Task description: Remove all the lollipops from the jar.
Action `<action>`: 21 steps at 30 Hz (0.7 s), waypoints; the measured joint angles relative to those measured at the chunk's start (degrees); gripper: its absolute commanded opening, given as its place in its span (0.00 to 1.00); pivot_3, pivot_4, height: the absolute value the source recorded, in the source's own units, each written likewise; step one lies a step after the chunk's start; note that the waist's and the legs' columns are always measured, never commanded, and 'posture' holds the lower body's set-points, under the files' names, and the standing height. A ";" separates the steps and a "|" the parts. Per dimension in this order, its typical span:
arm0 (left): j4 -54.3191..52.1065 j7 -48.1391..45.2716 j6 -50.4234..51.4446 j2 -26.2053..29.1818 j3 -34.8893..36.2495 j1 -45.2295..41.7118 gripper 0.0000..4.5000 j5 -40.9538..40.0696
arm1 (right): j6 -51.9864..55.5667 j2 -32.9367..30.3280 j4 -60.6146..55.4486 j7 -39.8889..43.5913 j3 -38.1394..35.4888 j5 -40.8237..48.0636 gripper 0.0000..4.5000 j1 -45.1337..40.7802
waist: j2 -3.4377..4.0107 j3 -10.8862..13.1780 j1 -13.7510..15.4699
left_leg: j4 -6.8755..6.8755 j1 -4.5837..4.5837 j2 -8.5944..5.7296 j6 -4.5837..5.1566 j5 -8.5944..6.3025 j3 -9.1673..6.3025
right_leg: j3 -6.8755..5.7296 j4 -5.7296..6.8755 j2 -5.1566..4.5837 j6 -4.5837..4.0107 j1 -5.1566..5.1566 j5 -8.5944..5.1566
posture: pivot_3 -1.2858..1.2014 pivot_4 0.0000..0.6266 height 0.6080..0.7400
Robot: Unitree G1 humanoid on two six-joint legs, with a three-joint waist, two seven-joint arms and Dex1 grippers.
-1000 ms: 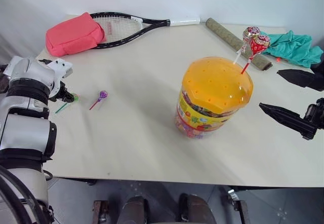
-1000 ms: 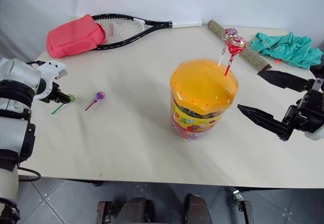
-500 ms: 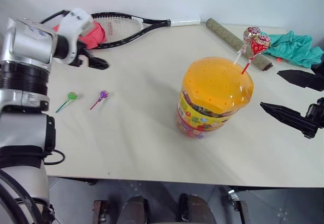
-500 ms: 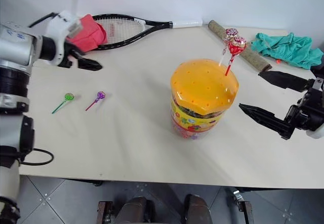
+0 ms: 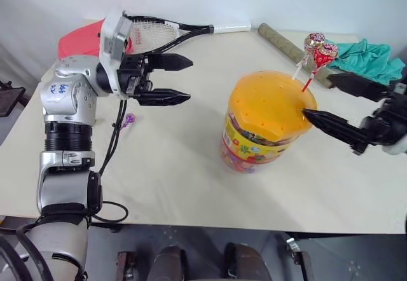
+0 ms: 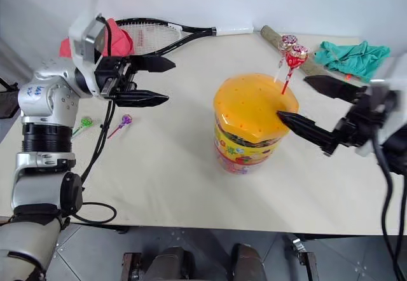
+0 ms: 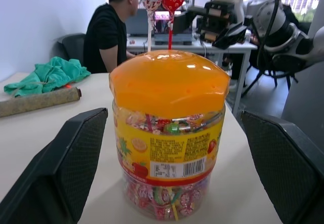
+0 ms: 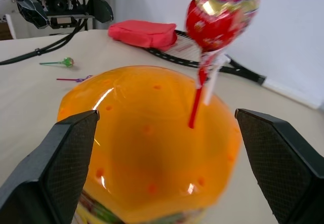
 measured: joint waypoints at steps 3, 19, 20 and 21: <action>-0.05 -0.02 -1.41 0.42 -0.49 1.07 0.99 -0.77 | 0.01 0.71 1.71 -0.72 2.04 -0.67 1.00 -2.25 | 0.00 0.00 -0.02 | 0.06 -0.05 0.00 0.03 -0.02 -0.04 | -0.03 0.00 0.00 0.00 0.00 0.00 | 0.52 0.24 1.00; -4.36 0.00 -2.14 1.88 -0.91 4.46 1.00 -4.56 | 0.06 2.88 5.96 -0.76 4.60 -2.42 0.01 -7.92 | 0.00 0.00 -0.14 | 0.08 -0.06 0.02 0.03 -0.04 -0.04 | -0.03 0.00 0.01 0.00 0.00 0.00 | 0.52 0.24 1.00; -4.36 0.00 -2.14 1.88 -0.91 4.49 1.00 -4.69 | 0.08 2.88 5.95 -0.67 4.60 -2.39 0.01 -8.33 | 0.00 0.00 -0.15 | 0.09 -0.06 0.02 0.02 -0.04 -0.05 | -0.03 0.00 0.01 0.00 0.00 0.00 | 0.52 0.24 1.00; -4.36 0.00 -2.15 1.88 -0.92 4.49 1.00 -4.87 | 0.14 2.88 5.89 -0.66 4.61 -2.33 0.01 -9.14 | 0.00 0.00 -0.17 | 0.09 -0.06 0.02 0.02 -0.04 -0.04 | -0.03 0.00 0.01 0.00 0.00 0.00 | 0.52 0.24 1.00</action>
